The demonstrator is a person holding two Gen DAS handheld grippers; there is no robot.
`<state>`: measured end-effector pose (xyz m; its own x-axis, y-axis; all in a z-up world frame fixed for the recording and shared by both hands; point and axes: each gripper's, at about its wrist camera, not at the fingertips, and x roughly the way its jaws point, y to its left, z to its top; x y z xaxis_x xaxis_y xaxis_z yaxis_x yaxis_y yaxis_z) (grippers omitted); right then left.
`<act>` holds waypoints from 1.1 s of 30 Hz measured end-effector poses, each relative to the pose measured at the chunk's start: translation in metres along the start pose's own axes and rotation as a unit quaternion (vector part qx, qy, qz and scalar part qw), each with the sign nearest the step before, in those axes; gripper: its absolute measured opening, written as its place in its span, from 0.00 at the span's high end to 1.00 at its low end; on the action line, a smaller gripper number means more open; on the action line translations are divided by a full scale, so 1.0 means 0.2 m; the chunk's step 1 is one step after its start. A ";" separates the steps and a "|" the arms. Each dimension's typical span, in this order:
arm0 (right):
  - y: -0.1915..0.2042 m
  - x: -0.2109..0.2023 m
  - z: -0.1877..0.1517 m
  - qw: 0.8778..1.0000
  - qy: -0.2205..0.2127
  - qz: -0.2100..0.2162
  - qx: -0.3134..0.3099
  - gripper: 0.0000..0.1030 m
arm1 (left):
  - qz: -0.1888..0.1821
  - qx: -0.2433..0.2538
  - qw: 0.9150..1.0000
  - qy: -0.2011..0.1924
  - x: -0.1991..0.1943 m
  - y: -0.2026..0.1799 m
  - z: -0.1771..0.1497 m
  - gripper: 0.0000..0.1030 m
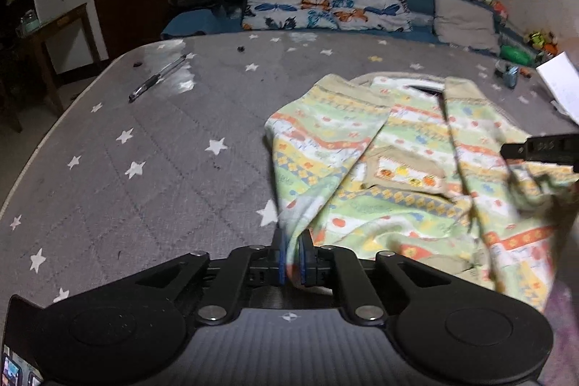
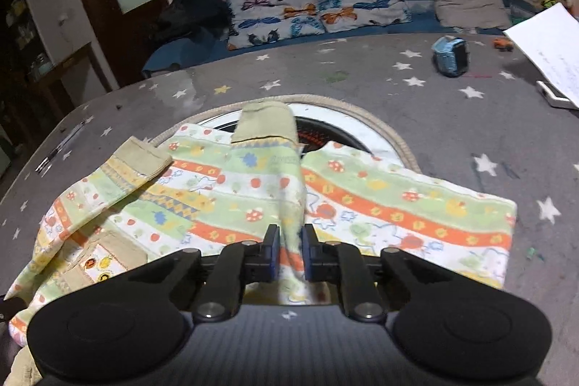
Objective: Fold clothes
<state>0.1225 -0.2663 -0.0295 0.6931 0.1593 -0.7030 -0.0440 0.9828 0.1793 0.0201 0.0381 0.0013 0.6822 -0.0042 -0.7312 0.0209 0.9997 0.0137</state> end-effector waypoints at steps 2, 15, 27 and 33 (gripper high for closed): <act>0.00 -0.02 0.00 1.000 -0.001 -0.016 0.000 0.71 | -0.006 0.007 1.000 -0.007 -0.02 -0.02 0.01 0.86; 0.11 -0.13 -0.08 0.999 0.012 -0.012 -0.039 0.53 | -0.065 0.045 0.996 -0.028 -0.07 -0.20 0.04 0.66; 0.24 -0.20 -0.11 0.995 0.007 -0.068 -0.073 0.00 | -0.135 0.061 0.987 -0.065 -0.25 -0.29 -0.04 0.49; 0.28 -0.17 -0.12 0.993 0.027 -0.082 -0.079 0.00 | -0.149 0.070 0.983 -0.085 -0.33 -0.32 -0.06 0.45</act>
<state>0.0786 -0.2145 -0.0119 0.6614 -0.0044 -0.7500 -0.0480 0.9977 -0.0482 -0.0353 -0.0244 0.0395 0.7423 -0.3122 -0.5929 0.3300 0.9404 -0.0820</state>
